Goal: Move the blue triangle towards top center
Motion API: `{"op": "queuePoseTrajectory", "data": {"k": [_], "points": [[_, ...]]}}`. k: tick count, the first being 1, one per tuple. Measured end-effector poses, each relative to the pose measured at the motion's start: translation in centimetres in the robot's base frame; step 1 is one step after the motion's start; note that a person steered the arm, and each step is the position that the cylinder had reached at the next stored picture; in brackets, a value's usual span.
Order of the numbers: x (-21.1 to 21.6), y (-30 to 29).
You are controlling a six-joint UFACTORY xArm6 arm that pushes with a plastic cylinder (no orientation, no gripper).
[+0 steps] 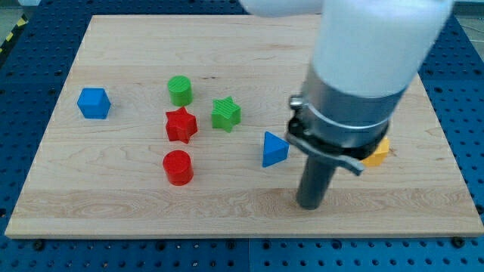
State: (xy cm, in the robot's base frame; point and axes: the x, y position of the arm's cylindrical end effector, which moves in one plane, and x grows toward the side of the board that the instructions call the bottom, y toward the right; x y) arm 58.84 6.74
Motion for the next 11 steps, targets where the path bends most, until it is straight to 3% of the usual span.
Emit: {"op": "queuePoseTrajectory", "data": {"k": [2,4,6,11], "points": [[-1.8,-5.2],[-6.1,-4.5],[-6.7,0.8],[-14.9,-3.5]]}}
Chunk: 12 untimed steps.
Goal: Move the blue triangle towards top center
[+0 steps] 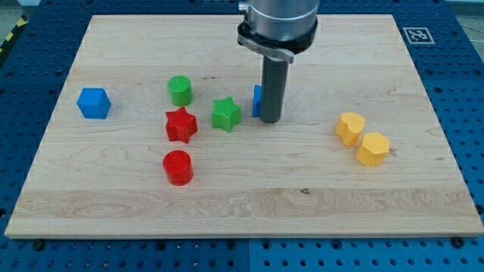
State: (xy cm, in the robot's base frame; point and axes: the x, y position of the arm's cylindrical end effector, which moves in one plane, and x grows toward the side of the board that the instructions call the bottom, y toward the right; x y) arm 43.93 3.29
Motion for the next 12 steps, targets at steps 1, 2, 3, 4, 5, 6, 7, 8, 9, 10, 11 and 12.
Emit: {"op": "queuePoseTrajectory", "data": {"k": [1,2,3,4,5,6,7,8,9,10,11,12], "points": [[-2.2,-1.3],[-4.6,-3.4],[-7.2,-4.7],[-9.9,-4.7],[-12.5,-4.9],[-14.6,-5.6],[-16.6,-5.6],[-18.5,-5.6],[-19.4,-5.6],[-19.4,-5.6],[-18.6,-5.6],[-18.4,-5.6]]}}
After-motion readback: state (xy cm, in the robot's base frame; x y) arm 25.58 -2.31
